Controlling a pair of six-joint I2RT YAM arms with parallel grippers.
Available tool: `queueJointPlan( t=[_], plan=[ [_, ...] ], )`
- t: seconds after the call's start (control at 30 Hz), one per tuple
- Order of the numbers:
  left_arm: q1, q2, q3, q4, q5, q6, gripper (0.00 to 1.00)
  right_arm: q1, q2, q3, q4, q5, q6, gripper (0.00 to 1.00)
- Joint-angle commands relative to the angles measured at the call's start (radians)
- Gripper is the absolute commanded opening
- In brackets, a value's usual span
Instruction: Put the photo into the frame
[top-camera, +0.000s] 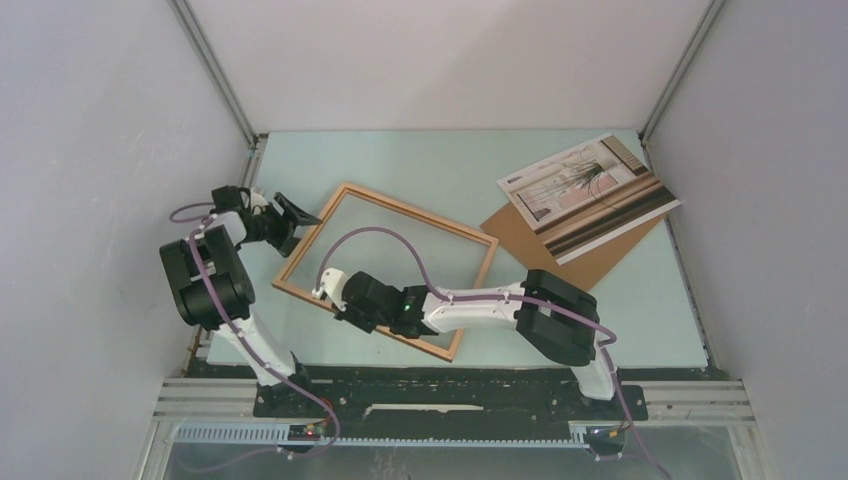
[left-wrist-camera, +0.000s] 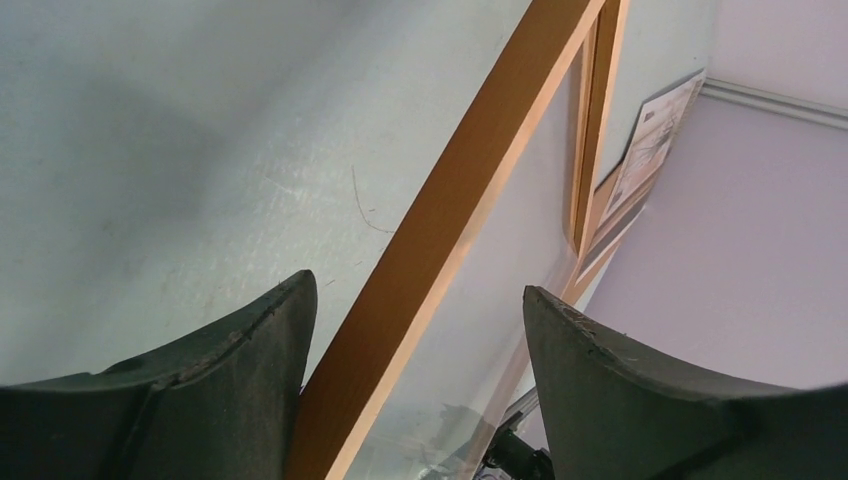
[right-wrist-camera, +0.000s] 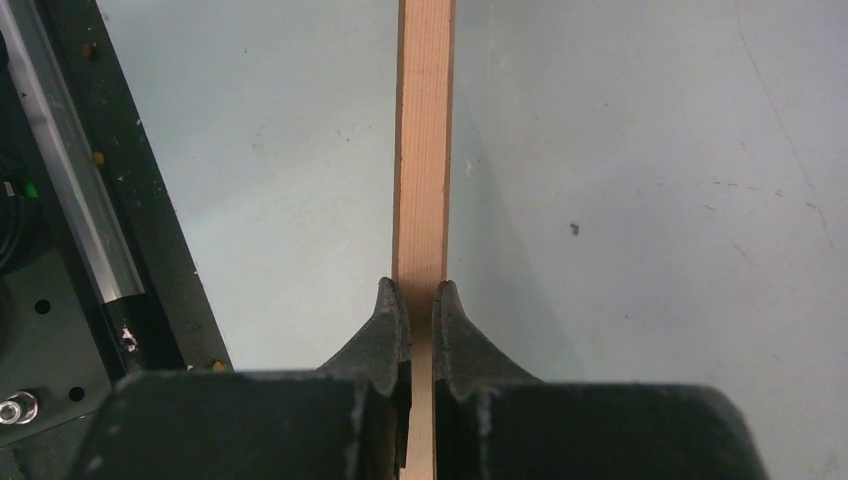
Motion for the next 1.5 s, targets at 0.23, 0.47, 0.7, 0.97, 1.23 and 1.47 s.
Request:
queueJointPlan(
  t=[0.23,0.47,0.7,0.97,1.23,1.47],
  plan=[
    [-0.050,-0.146,-0.054,-0.061,0.100,0.013,0.88,-0.006,-0.126,-0.067,0.178,0.004,-0.033,0.00],
    [-0.054,-0.144,-0.034,-0.125,0.058,0.018,0.99,0.093,-0.179,-0.304,0.548,0.154,-0.204,0.00],
    [-0.064,-0.068,-0.059,-0.242,-0.034,0.048,0.99,0.088,-0.168,-0.306,0.594,0.180,-0.229,0.00],
    [-0.066,-0.130,-0.100,-0.209,0.081,0.110,0.87,0.073,-0.180,-0.328,0.581,0.145,-0.219,0.00],
    [-0.071,-0.152,-0.137,-0.153,0.193,0.080,0.58,0.064,-0.196,-0.342,0.574,0.142,-0.220,0.00],
    [-0.073,-0.235,-0.180,-0.079,0.244,0.016,0.38,0.057,-0.197,-0.346,0.573,0.135,-0.210,0.00]
  ],
)
